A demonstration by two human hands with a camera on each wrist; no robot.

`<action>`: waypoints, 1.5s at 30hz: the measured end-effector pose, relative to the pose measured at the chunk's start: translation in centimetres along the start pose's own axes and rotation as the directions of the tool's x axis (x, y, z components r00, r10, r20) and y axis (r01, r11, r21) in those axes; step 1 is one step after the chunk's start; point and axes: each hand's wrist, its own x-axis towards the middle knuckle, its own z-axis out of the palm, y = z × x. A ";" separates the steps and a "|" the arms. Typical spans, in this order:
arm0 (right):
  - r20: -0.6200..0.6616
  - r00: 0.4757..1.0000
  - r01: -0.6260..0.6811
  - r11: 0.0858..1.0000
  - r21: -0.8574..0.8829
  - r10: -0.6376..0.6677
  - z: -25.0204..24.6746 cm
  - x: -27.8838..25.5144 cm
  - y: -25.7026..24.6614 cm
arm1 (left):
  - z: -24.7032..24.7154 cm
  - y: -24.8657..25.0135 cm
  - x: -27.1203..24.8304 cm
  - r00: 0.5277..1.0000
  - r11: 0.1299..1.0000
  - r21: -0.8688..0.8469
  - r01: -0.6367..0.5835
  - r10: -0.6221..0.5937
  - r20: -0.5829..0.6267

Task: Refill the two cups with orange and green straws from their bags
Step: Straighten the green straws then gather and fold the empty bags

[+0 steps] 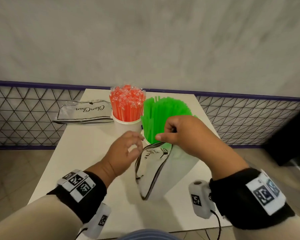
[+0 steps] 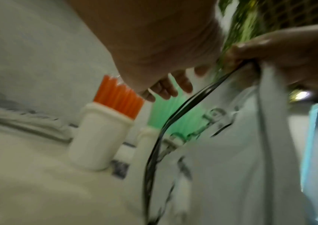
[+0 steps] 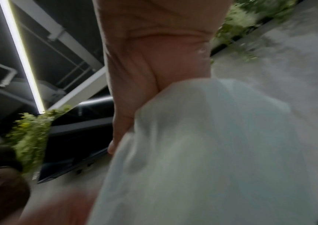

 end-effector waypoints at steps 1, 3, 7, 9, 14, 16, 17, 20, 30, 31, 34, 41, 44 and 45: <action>-0.002 1.000 0.028 0.997 -0.066 -0.028 -0.1 0.5 -0.9 | -0.4 1.9 0.6 0.993 0.995 -0.047 -0.085 0.080 -0.084; -0.043 0.996 0.077 0.991 -0.112 -0.083 -0.1 1.6 -2.6 | -0.7 4.9 1.5 0.981 0.977 -0.146 -0.159 0.140 -0.133; -0.269 0.956 0.119 0.993 -0.026 -0.121 -0.2 3.7 -4.9 | -1.2 7.3 3.3 0.988 0.891 -0.453 -0.042 -0.031 -0.152; -0.378 0.918 0.155 0.985 0.070 -0.118 -0.1 4.2 -5.3 | -1.4 7.8 3.7 0.990 0.916 -0.400 -0.022 -0.036 -0.137; -0.666 0.735 0.265 0.958 0.111 -0.126 0.3 4.1 -4.9 | -2.7 8.9 4.3 0.928 0.904 -0.425 0.037 -0.189 -0.321; -0.705 0.707 0.223 0.963 0.154 -0.051 0.0 4.0 -4.0 | -4.1 9.4 4.8 0.880 0.863 -0.505 0.031 -0.263 -0.395; -0.679 0.734 0.189 0.952 0.243 0.027 -0.3 3.8 -3.7 | -4.9 9.8 5.0 0.862 0.834 -0.551 0.024 -0.297 -0.411; -0.499 0.849 0.171 0.800 0.575 0.177 -0.7 3.8 -3.3 | -7.0 10.9 5.5 0.834 0.744 -0.668 -0.002 -0.367 -0.412; -0.254 0.966 0.177 0.613 0.770 0.041 -3.5 3.3 -5.3 | -10.6 11.6 7.8 0.751 0.887 -0.462 -0.016 -0.294 -0.592; -0.310 0.947 0.191 0.636 0.748 0.081 -3.9 3.7 -5.1 | -10.9 11.5 8.0 0.739 0.912 -0.410 -0.002 -0.275 -0.615; -0.432 0.885 0.230 0.641 0.732 0.175 -4.5 4.7 -4.8 | -11.3 11.0 8.1 0.699 0.925 -0.371 0.081 -0.318 -0.640; -0.588 0.746 0.306 0.625 0.718 0.311 -4.3 5.4 -4.6 | -8.5 11.5 5.8 0.902 0.551 -0.775 0.311 -0.428 0.058; -0.858 0.475 0.296 0.883 0.363 0.194 -4.6 3.9 -5.1 | -7.8 11.9 6.3 0.866 0.612 -0.737 0.288 -0.495 -0.073; -0.907 0.403 0.314 0.913 0.260 0.120 -4.7 3.2 -5.4 | -7.9 12.0 6.6 0.859 0.608 -0.753 0.251 -0.498 -0.116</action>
